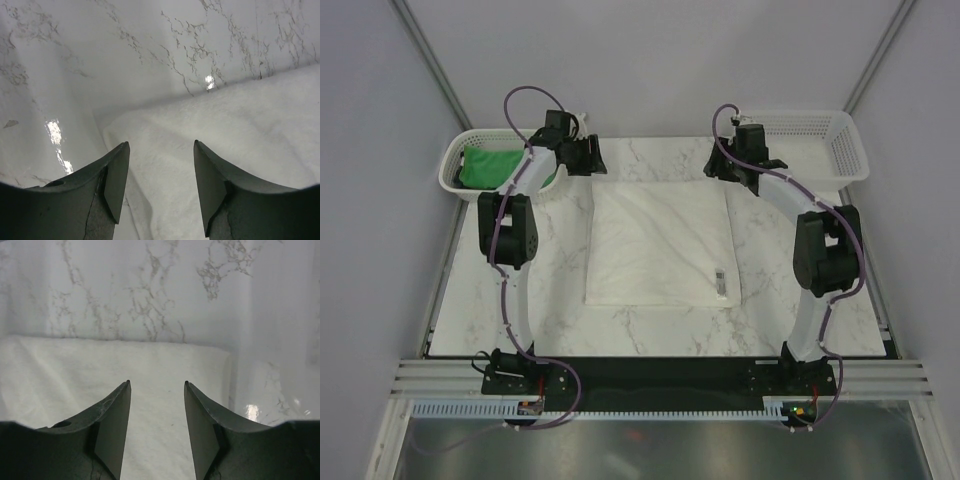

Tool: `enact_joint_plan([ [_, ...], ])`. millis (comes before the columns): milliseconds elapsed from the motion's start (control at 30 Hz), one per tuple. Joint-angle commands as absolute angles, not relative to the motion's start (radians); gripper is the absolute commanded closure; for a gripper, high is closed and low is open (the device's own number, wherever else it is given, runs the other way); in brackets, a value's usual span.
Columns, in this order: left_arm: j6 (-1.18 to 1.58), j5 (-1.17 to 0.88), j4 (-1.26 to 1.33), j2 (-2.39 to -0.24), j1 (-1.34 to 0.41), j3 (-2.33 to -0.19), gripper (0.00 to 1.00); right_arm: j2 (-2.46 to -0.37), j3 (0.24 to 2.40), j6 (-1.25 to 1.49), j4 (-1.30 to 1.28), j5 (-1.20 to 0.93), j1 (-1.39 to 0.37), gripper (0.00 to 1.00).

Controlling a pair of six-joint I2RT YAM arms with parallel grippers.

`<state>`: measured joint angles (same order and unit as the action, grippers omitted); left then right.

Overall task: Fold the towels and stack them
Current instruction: Fold the towel

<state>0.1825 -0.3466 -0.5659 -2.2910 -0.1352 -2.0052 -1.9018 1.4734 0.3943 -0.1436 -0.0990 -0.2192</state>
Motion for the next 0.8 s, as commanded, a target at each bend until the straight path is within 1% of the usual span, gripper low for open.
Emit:
enact_joint_plan([
  [0,0.103,-0.37,-0.543,-2.278,-0.13,-2.013,0.38,-1.998,1.569,0.244,-0.216,-0.063,-0.203,0.45],
  [167,0.068,-0.37,-0.541,-2.313,-0.13,-2.014,0.41,-2.075,1.617,0.149,-0.225,-0.038,-0.193,0.45],
  [333,0.017,-0.362,-0.541,-2.324,-0.129,-1.99,0.4,-2.094,1.615,0.085,-0.218,-0.006,-0.176,0.43],
  [467,-0.046,-0.386,-0.54,-2.327,-0.121,-1.977,0.39,-2.106,1.599,0.04,-0.186,-0.073,-0.158,0.39],
  [567,-0.067,-0.432,-0.543,-2.339,-0.104,-1.979,0.39,-2.111,1.591,0.019,-0.172,-0.139,-0.14,0.38],
  [700,-0.077,-0.442,-0.543,-2.348,-0.092,-1.974,0.39,-2.126,1.595,0.014,-0.169,-0.147,-0.124,0.39],
  [767,-0.093,-0.478,-0.545,-2.358,-0.091,-1.971,0.39,-2.138,1.595,0.009,-0.163,-0.158,-0.12,0.39],
])
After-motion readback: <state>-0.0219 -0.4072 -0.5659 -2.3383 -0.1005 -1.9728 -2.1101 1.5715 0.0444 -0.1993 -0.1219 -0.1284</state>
